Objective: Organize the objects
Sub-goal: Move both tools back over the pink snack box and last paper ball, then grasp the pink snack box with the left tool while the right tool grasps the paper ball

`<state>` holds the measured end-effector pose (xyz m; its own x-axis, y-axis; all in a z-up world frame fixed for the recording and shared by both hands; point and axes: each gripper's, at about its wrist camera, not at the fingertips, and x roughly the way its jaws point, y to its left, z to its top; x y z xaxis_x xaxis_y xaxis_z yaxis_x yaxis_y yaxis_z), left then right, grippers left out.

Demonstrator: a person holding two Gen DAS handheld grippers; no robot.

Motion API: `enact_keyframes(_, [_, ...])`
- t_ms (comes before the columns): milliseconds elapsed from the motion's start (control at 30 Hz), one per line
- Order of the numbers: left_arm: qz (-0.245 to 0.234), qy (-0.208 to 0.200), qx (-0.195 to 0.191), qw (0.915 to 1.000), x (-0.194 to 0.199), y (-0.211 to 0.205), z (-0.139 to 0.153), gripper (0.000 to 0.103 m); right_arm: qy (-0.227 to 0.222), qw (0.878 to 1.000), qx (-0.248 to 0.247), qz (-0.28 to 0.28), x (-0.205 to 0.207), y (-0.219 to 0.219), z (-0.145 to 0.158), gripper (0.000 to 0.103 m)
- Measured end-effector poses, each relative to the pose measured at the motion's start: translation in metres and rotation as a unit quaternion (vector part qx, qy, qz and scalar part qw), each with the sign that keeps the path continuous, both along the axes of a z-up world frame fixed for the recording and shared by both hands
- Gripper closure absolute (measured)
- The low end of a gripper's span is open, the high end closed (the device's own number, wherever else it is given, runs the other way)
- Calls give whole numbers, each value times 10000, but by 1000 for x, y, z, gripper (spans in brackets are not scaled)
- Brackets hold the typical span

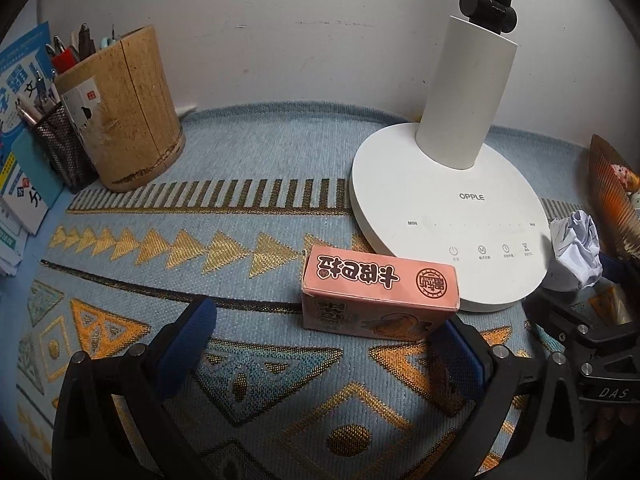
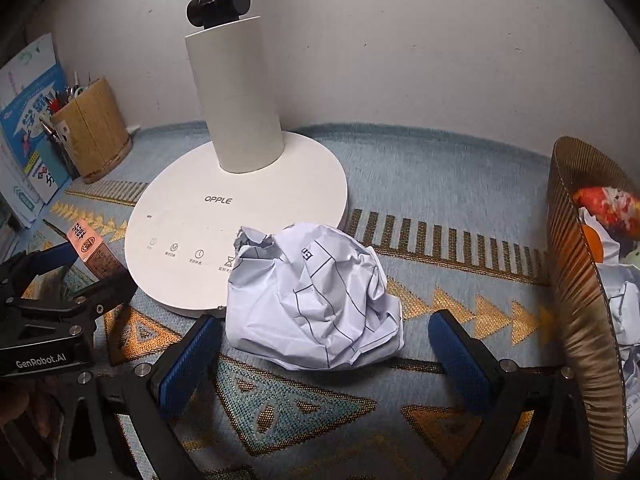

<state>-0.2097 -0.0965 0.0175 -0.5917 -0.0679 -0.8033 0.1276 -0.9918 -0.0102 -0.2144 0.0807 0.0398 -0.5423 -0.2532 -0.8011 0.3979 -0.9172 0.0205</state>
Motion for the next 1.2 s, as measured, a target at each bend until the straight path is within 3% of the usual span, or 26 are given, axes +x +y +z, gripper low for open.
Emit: enact_keyframes(1200, [3, -6, 3, 10000, -1, -1, 0, 0, 7, 10000, 27, 0, 1, 0, 2, 0])
